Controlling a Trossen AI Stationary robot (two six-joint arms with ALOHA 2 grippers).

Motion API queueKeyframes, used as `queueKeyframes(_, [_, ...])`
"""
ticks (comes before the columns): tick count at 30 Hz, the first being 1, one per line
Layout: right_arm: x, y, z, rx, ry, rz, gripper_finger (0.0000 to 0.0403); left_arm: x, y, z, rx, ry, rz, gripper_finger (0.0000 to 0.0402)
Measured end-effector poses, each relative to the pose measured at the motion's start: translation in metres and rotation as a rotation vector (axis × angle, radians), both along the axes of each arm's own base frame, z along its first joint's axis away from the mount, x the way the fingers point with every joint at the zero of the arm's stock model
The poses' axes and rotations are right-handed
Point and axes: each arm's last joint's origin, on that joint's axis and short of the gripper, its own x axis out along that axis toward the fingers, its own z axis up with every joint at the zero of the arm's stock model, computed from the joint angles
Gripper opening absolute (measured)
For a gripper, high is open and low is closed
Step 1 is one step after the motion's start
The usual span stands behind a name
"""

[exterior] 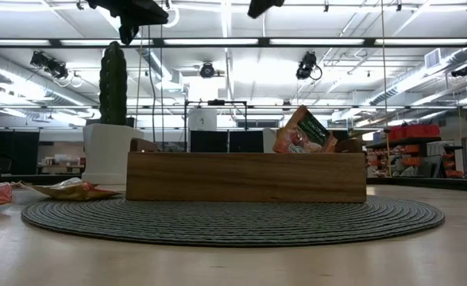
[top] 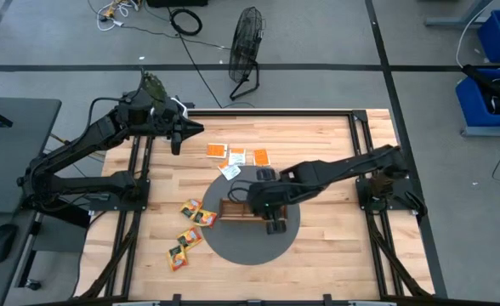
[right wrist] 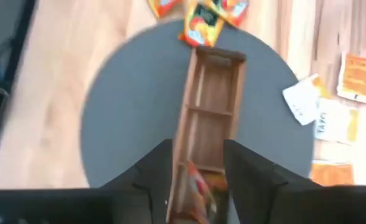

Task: Pick & Place Tea
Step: Put the red tea bag into the right section of the wooden organizer

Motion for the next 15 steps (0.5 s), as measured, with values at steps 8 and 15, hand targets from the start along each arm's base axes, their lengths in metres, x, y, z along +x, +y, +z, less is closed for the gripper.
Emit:
queueKeyframes(8, [-0.033,-0.001,-0.024,0.127,-0.102,-0.174,0.0123,0.000,0.000,0.000,-0.001,-0.001,0.000,0.0057])
queueKeyframes(15, [-0.069,-0.004,-0.064,0.033,-0.087,-0.199,0.0132,0.000,0.000,0.000,-0.014,-0.007,0.005,0.0057])
